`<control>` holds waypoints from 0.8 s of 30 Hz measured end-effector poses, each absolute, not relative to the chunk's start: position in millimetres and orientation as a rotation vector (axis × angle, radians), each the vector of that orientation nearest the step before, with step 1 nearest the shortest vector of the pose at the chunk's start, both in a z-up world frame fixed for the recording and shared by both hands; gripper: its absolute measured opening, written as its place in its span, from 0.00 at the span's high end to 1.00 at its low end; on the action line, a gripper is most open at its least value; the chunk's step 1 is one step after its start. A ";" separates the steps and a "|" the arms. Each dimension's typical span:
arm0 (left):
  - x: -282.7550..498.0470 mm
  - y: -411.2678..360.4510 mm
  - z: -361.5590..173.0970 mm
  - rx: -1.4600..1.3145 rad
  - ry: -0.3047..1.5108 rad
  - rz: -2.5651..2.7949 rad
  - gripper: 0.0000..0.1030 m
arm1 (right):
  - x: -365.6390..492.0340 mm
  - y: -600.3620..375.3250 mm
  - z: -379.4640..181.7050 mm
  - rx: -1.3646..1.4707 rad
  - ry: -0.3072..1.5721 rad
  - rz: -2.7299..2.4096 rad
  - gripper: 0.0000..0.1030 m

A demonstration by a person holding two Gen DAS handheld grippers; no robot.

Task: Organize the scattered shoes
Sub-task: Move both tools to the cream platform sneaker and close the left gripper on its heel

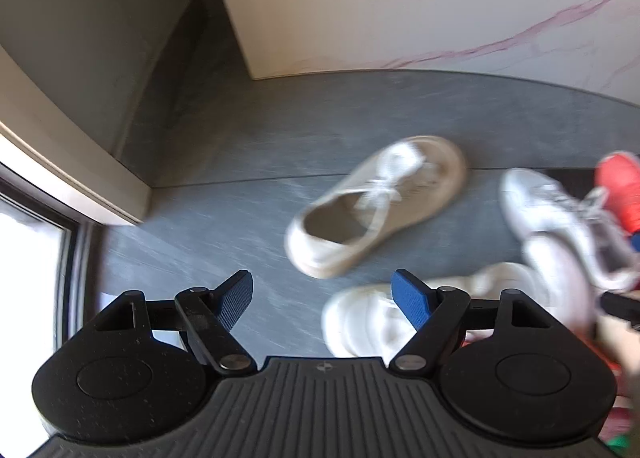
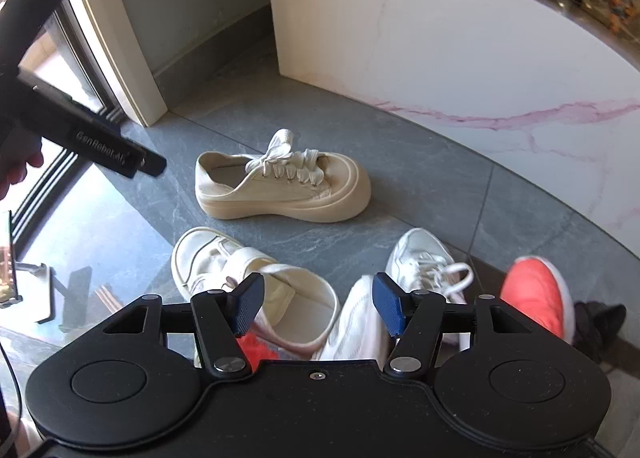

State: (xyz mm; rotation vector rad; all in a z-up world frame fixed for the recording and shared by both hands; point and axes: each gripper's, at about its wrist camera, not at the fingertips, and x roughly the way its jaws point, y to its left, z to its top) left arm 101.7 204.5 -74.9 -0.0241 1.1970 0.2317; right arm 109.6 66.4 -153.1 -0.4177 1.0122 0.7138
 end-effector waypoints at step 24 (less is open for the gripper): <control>115.3 250.7 -175.2 -0.224 1.133 0.279 0.32 | 177.7 203.0 -273.0 -0.802 0.912 0.939 0.44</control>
